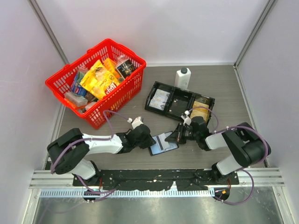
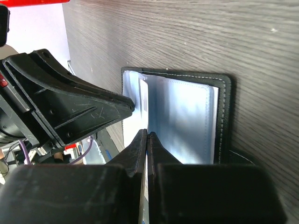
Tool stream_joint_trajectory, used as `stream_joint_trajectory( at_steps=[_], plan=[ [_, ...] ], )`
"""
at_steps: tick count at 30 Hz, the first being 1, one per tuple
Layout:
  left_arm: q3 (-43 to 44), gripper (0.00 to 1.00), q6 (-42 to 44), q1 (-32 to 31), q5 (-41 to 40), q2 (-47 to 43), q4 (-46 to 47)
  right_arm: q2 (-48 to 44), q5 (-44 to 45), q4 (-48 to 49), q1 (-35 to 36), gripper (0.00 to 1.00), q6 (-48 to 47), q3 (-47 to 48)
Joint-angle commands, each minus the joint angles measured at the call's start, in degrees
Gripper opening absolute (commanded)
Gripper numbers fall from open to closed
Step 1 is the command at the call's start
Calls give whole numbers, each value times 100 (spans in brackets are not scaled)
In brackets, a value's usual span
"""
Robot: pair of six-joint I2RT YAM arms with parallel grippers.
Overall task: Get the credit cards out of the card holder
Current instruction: Remove the credit card from the card holder, then place the credit card in the storage box.
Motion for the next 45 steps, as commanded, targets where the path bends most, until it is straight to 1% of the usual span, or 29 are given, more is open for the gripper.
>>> stream_joint_trajectory(
  at_steps=[1,2,4,7,8,10,11,12,14,17,20,22,25,27,28,29,33,34,35,38,40,41,44,45],
  plan=[
    [-150,15,13,10,134,196,-508,-293,24,-408,-229,4,-381,-6],
    [-159,15,13,2,134,196,-499,-389,50,-479,-238,4,-434,20],
    [-168,15,13,10,125,152,-499,-643,208,-1005,-256,2,-627,125],
    [-168,15,57,10,81,20,-517,-1057,620,-2145,-265,1,-1056,327],
    [-159,16,84,10,55,-41,-517,-1336,726,-2367,-265,1,-1154,441],
    [-116,18,180,1,-6,-164,-682,-1749,1051,-3270,-256,1,-1409,634],
    [-89,19,241,10,-50,-217,-727,-1900,1270,-3509,-256,1,-1558,714],
    [-54,21,312,2,-77,-270,-789,-2137,1377,-3947,-256,1,-1620,828],
    [69,27,435,19,-173,-393,-982,-2480,1597,-4484,-265,1,-1865,1064],
    [209,41,628,71,-235,-691,-1201,-2885,1983,-5075,-238,1,-2147,1591],
    [359,56,935,177,-358,-1191,-1596,-3018,2457,-5628,-90,1,-2498,2084],
    [447,65,1137,308,-428,-1569,-1974,-2983,2790,-5866,77,1,-2727,2506],
    [421,75,1357,607,-525,-2289,-2563,-2633,3345,-6139,437,1,-3131,3304],
    [369,80,1507,809,-552,-2781,-2897,-2317,3924,-6367,945,1,-3474,3857],
    [351,82,1577,941,-543,-3036,-3047,-2175,4475,-6473,1096,1,-3736,4009],
    [316,84,1639,1064,-525,-3256,-3213,-1904,4637,-6509,1359,1,-3852,4341],
    [123,85,1745,1512,-437,-4083,-3680,-1122,5516,-6597,1904,1,-4843,5124],
    [70,86,1719,1548,-481,-4250,-3768,-963,5787,-6588,1993,1,-4924,5240],
    [8,86,1658,1548,-534,-4426,-3847,-718,6086,-6518,2116,1,-5326,5450],
    [-167,89,1508,1548,-674,-4936,-4076,-50,6562,-6220,2371,1,-5961,5759],
    [-212,89,1499,1548,-823,-5200,-4269,346,7159,-5834,2600,1,-6567,5900],
    [-238,90,1499,1540,-920,-5331,-4418,444,7422,-5475,2679,1,-6986,5900],
    [-212,91,1534,1548,-1219,-5674,-4691,918,7591,-4709,2724,1,-7675,5778],
    [-186,91,1569,1548,-1324,-5745,-4770,1007,7661,-4368,2724,1,-8033,5760]
  ],
)
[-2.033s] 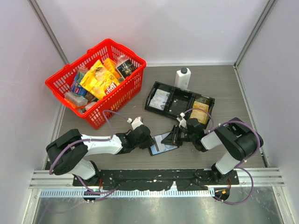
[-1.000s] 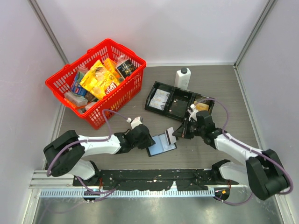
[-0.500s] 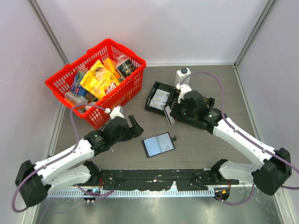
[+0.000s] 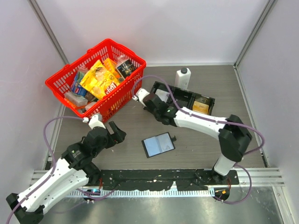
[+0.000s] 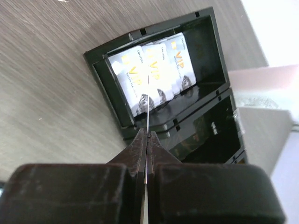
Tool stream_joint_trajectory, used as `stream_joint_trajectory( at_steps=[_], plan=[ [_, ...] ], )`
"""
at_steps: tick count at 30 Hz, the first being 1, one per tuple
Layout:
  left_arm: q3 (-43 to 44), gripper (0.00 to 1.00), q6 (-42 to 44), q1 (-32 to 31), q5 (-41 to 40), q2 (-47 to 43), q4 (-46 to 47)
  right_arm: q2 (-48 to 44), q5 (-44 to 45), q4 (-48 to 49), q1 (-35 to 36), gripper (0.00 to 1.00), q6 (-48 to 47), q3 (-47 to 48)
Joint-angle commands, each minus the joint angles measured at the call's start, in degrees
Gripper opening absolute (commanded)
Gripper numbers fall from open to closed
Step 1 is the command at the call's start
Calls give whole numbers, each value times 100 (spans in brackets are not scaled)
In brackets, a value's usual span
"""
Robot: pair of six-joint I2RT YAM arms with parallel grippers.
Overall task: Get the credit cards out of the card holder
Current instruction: Place the credit card in the storage box.
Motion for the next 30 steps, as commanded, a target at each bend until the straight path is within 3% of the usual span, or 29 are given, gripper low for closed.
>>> stream_joint_trajectory(
  at_steps=[1,7,17,21,24,30],
  plan=[
    [79,91,65,12,-608,-377,-524,467,851,1407,66,1,-1619,92],
    [123,92,136,20,-916,-553,-718,1337,1097,2681,57,1,-2997,-13],
    [132,92,197,29,-995,-563,-700,2033,1071,3290,-40,2,-3949,-198],
    [97,92,197,20,-969,-527,-656,2007,922,2783,-66,12,-3783,-120],
    [114,92,197,20,-908,-457,-603,1928,729,2219,-57,35,-3397,135],
    [167,92,197,20,-732,-317,-507,1472,500,1628,-57,45,-2816,233]
  ],
)
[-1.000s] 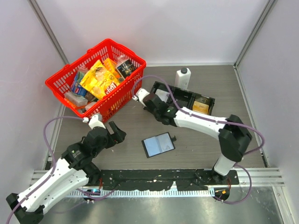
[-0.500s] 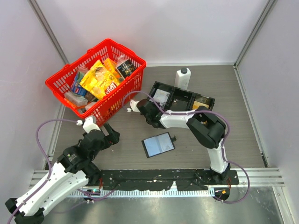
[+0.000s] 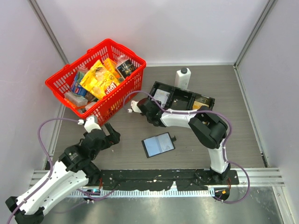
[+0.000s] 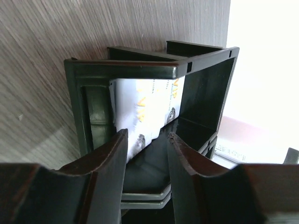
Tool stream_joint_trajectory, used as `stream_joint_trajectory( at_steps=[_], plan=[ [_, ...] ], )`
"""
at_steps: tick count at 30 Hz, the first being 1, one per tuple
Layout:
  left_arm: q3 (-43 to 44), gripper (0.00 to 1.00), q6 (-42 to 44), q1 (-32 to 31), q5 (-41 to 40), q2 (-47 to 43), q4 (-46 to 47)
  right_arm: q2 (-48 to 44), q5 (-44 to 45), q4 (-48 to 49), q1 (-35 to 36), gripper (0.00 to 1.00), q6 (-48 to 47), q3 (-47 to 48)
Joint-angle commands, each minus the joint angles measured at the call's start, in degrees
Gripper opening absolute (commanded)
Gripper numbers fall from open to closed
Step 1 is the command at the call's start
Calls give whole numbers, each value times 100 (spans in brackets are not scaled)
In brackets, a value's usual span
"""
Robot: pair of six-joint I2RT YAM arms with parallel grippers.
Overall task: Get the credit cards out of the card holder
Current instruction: Place the credit card in the storage box, then remove the credit card from the card holder.
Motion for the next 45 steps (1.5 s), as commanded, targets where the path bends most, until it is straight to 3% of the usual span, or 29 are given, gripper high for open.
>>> stream_joint_trajectory(
  at_steps=[1,10,16,22,31,38,45],
  plan=[
    [173,92,36,20,110,131,219,-699,-252,-398,6,47,574,217],
    [384,92,132,20,821,948,605,-1710,-393,-1135,6,63,2419,261],
    [332,91,71,20,1585,1616,1272,-3044,-551,-1443,-47,74,4273,-432],
    [410,89,-87,-146,1921,2451,1801,-4126,-1095,-1918,-108,73,6205,-1214],
    [911,82,-298,-902,1543,3620,2135,-4866,-2053,-1989,-108,63,7772,-2419],
    [1351,73,-325,-1297,1367,4604,2223,-4814,-2502,-1532,-108,56,8248,-3306],
    [1562,64,-351,-1570,1323,5281,2320,-4410,-2713,-1365,-108,50,8327,-3492]
  ],
)
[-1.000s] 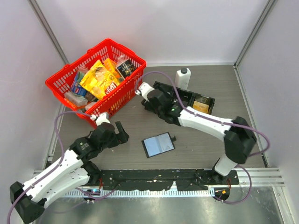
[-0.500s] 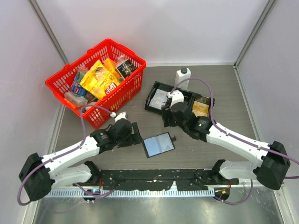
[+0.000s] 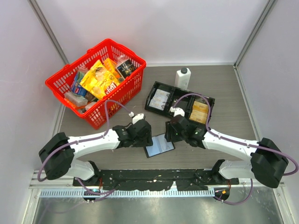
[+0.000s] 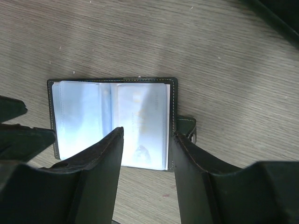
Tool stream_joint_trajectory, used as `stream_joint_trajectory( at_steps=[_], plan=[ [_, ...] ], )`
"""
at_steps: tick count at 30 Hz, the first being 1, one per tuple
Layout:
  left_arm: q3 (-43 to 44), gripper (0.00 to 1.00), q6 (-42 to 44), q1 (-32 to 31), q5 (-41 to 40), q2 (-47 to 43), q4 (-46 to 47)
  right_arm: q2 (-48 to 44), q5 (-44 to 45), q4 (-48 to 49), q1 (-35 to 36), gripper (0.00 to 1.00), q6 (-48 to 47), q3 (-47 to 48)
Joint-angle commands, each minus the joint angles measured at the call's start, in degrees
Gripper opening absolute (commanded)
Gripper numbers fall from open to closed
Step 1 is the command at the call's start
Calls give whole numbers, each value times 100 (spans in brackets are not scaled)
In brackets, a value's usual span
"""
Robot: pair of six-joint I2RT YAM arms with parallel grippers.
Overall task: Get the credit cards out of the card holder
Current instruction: Remove the credit card from the card holder.
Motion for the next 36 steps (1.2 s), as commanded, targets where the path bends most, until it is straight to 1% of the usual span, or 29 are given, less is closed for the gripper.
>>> stream_joint_trajectory(
  at_steps=[1,10,14,18,24,31,36],
  plan=[
    [229,62,-76,-132,-191,272,232,272,-206,493,-1,49,222,-28],
    [150,58,-111,-229,-262,694,206,703,-198,564,-1,48,249,-36],
    [115,57,-146,-273,-244,861,189,870,-338,634,-1,48,249,-54],
    [88,53,-199,-317,-218,985,224,941,-365,643,-1,48,258,-54],
    [18,48,-243,-352,-218,1002,311,1046,-461,678,-1,47,249,-45],
    [-43,45,-295,-370,-192,985,408,1073,-619,775,-1,47,249,-80],
    [-79,44,-313,-378,-174,994,487,1020,-917,985,-1,41,284,-115]
  ],
)
